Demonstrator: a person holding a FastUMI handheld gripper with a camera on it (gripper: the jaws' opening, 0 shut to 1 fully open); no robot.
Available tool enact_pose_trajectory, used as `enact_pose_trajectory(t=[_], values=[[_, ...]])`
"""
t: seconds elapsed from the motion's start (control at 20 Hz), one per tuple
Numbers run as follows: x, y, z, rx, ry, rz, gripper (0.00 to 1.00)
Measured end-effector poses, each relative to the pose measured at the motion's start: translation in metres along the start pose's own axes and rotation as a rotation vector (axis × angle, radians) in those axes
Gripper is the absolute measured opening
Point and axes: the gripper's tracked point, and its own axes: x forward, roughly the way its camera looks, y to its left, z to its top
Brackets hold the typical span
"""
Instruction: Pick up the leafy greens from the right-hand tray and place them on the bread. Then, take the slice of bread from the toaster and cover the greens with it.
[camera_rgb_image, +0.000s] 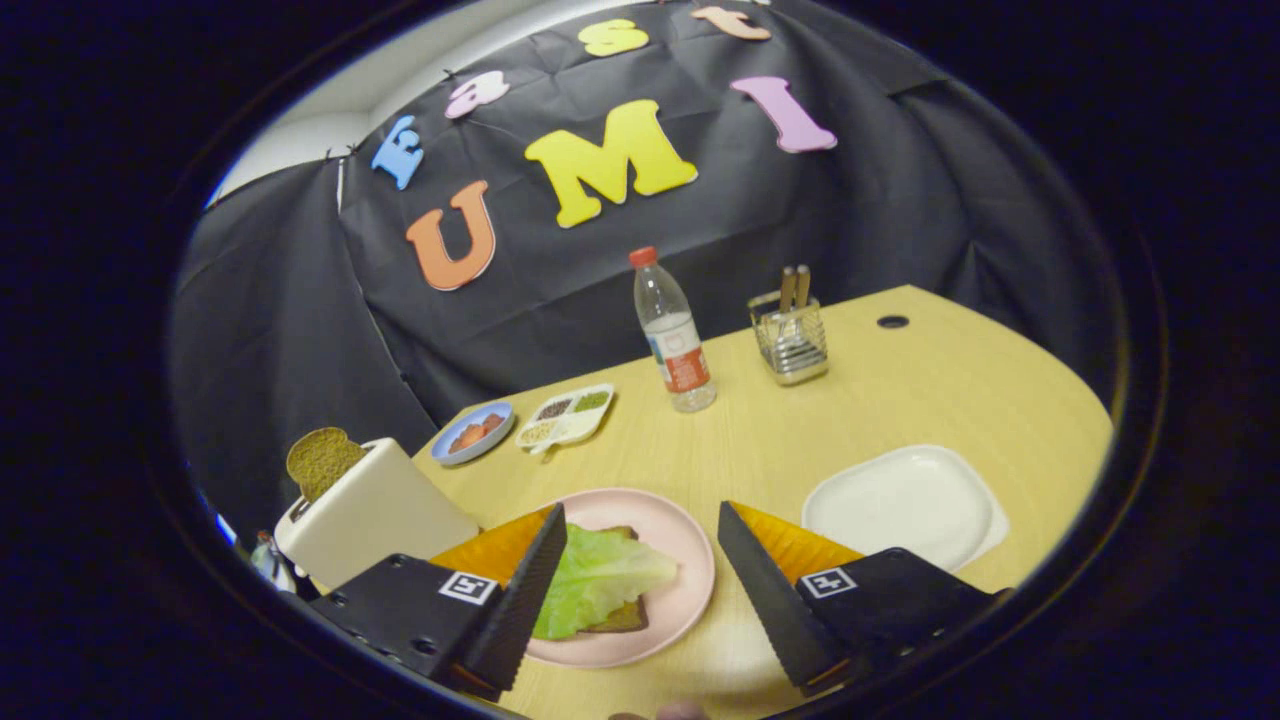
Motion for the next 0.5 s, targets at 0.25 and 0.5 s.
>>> enact_pose_trajectory(t=[0.25,0.5], values=[[-0.045,0.020,0.056,-0.089,-0.209,-0.115,0.95],[-0.071,0.079,0.081,-0.141,-0.286,-0.122,0.96]])
